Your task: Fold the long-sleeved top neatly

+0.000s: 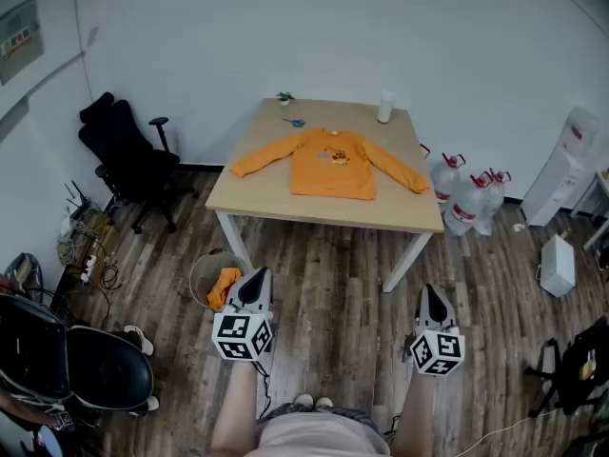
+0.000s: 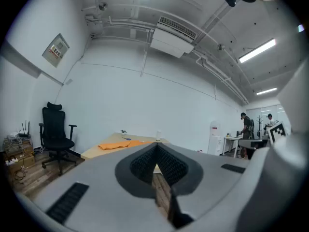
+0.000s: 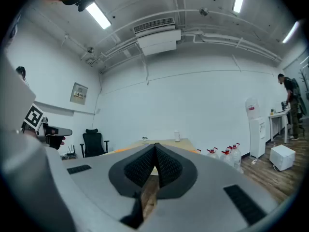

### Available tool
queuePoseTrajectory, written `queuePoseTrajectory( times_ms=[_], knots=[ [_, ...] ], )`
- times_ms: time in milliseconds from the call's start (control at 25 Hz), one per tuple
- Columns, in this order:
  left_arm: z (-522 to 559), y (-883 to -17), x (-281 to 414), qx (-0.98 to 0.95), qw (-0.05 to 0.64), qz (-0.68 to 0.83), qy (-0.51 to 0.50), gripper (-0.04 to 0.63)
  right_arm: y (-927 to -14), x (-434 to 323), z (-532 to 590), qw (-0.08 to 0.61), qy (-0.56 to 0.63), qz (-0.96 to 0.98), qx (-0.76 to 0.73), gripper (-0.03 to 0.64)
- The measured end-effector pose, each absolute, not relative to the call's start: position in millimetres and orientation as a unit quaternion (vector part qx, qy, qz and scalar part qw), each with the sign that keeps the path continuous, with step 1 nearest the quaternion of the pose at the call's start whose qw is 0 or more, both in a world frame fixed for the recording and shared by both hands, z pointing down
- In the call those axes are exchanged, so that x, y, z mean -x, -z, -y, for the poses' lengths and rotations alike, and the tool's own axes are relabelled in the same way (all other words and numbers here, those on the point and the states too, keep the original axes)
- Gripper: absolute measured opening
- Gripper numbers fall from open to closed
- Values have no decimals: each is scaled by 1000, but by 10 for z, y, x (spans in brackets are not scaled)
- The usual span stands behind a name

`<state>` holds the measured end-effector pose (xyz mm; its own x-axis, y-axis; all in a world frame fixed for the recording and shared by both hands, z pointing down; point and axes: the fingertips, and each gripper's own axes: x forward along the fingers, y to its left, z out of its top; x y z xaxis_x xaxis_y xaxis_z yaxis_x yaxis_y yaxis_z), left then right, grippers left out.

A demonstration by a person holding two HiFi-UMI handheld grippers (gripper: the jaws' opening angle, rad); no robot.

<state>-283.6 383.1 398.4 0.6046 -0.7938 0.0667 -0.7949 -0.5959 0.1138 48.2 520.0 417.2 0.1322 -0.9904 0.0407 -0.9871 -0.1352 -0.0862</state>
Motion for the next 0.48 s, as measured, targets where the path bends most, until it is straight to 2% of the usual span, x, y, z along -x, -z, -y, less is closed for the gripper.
queuePoseTrajectory(
  times_ms=[480],
  knots=[
    [-3807, -3979, 2775, -894, 68, 442, -6, 2, -4094, -489, -5191, 38, 45, -661, 748, 5]
  ],
)
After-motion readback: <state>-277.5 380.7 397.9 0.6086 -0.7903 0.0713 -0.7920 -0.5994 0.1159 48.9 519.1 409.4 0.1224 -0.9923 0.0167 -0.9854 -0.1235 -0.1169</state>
